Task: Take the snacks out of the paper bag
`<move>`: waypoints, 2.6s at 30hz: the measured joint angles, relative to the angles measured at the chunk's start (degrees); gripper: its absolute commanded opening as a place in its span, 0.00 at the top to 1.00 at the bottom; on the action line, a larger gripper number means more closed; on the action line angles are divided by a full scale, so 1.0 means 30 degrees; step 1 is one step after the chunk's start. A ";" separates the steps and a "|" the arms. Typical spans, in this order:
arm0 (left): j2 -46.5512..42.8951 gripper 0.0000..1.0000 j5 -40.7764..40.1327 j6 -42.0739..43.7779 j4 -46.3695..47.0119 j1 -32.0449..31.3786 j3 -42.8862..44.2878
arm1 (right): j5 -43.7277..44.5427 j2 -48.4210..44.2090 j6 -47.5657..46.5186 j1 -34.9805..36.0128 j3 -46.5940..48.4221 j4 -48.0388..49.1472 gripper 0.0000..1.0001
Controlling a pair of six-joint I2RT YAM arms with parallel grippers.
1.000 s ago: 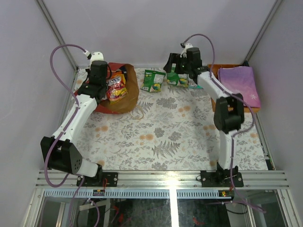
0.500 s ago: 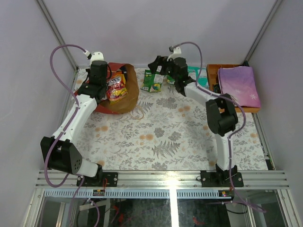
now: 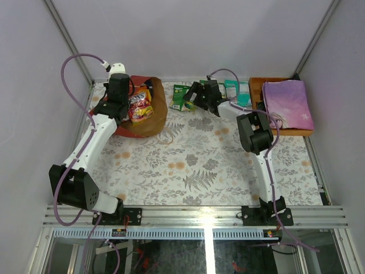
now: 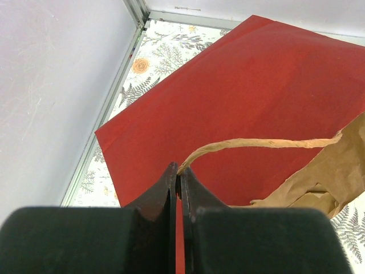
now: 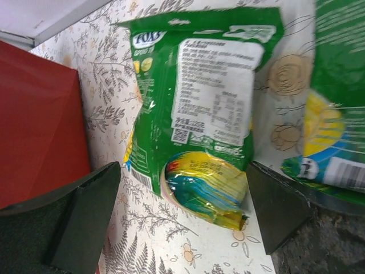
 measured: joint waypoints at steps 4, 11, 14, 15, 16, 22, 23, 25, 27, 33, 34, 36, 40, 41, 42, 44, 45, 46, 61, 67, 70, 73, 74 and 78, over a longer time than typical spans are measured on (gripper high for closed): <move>0.0000 1.00 0.0000 0.0015 0.0000 0.0022 -0.0022 | 0.0015 -0.0073 0.0095 -0.0313 0.0095 -0.0321 0.00; 0.0000 1.00 0.0007 0.0015 0.0000 0.0044 -0.0051 | -0.0364 -0.1756 -0.1049 -0.0146 0.0095 -0.0918 0.00; 0.0000 1.00 0.0007 0.0022 0.0007 0.0102 -0.0058 | -0.1311 -0.2761 -0.0991 0.0087 0.0095 -0.0168 0.08; 0.0000 1.00 0.0007 0.0022 0.0007 0.0102 -0.0058 | -0.1858 -0.2914 -0.0809 0.0160 0.0102 0.0474 0.11; 0.0000 1.00 0.0007 0.0022 0.0007 0.0102 -0.0058 | -0.2331 -0.2951 -0.0627 0.0211 0.0146 0.0976 0.12; 0.0000 1.00 0.0000 0.0102 0.0131 0.0102 -0.0138 | -0.5231 -0.0605 0.1231 0.0342 0.1654 0.3096 0.18; 0.0000 1.00 0.0000 0.0117 0.0146 0.0102 -0.0175 | -0.5676 0.0299 0.1523 0.0335 0.2164 0.3031 0.18; 0.0000 1.00 0.0000 0.0175 0.0153 0.0102 -0.0255 | -0.6244 0.1683 0.1836 0.0284 0.2739 0.2608 0.17; 0.0000 1.00 0.0000 0.0233 0.0160 0.0102 -0.0306 | -0.6732 0.2747 0.2055 0.0240 0.2776 0.1741 0.15; 0.0000 1.00 0.0000 0.0313 0.0270 0.0124 -0.0342 | -0.6965 0.2637 0.1435 0.0160 0.3322 0.0138 0.13; 0.0000 1.00 0.0000 0.0313 0.0277 0.0131 -0.0342 | -0.6951 0.2637 0.1311 0.0160 0.3468 -0.0189 0.13; 0.0000 1.00 0.0000 0.0321 0.0277 0.0138 -0.0342 | -0.6951 0.2637 0.1093 0.0160 0.3840 -0.0816 0.13; 0.0000 1.00 0.0000 0.0321 0.0277 0.0138 -0.0342 | -0.6987 0.2637 0.0714 0.0168 0.4211 -0.1435 0.13; 0.0000 1.00 0.0000 0.0321 0.0277 0.0138 -0.0342 | -0.7009 0.2623 0.0590 0.0168 0.4211 -0.1523 0.13; 0.0000 1.00 0.0000 0.0321 0.0277 0.0146 -0.0342 | -0.7016 0.2601 0.0459 0.0197 0.4197 -0.1603 0.14; 0.0000 1.00 0.0000 0.0321 0.0277 0.0160 -0.0342 | -0.7023 0.2361 0.0219 0.0233 0.3942 -0.1668 0.16; 0.0000 1.00 0.0007 0.0321 0.0277 0.0189 -0.0342 | -0.7038 0.2055 0.0087 0.0240 0.3548 -0.1705 0.17; 0.0000 1.00 0.0007 0.0313 0.0277 0.0211 -0.0342 | -0.7045 0.1683 -0.0007 0.0240 0.3118 -0.1770 0.18; 0.0000 1.00 0.0007 0.0306 0.0277 0.0219 -0.0342 | -0.7424 0.2076 -0.0459 0.0233 0.5107 -0.2790 0.19; 0.0000 1.00 0.0007 0.0306 0.0277 0.0226 -0.0342 | -0.7541 0.3512 -0.0437 0.0146 0.6127 -0.3665 0.16; 0.0000 1.00 0.0007 0.0306 0.0277 0.0226 -0.0342 | -0.7686 0.4269 -0.0364 0.0051 0.7475 -0.4000 0.15; 0.0000 1.00 0.0007 0.0306 0.0277 0.0219 -0.0342 | -0.7686 0.5246 -0.0255 -0.0153 0.9209 -0.4167 0.14; 0.0000 1.00 0.0007 0.0313 0.0277 0.0226 -0.0342 | -0.7694 0.5603 -0.0197 -0.0255 0.9806 -0.4218 0.14; 0.0000 1.00 0.0007 0.0306 0.0270 0.0219 -0.0342 | -0.7949 0.6499 0.0299 -0.0721 1.1016 -0.3942 0.13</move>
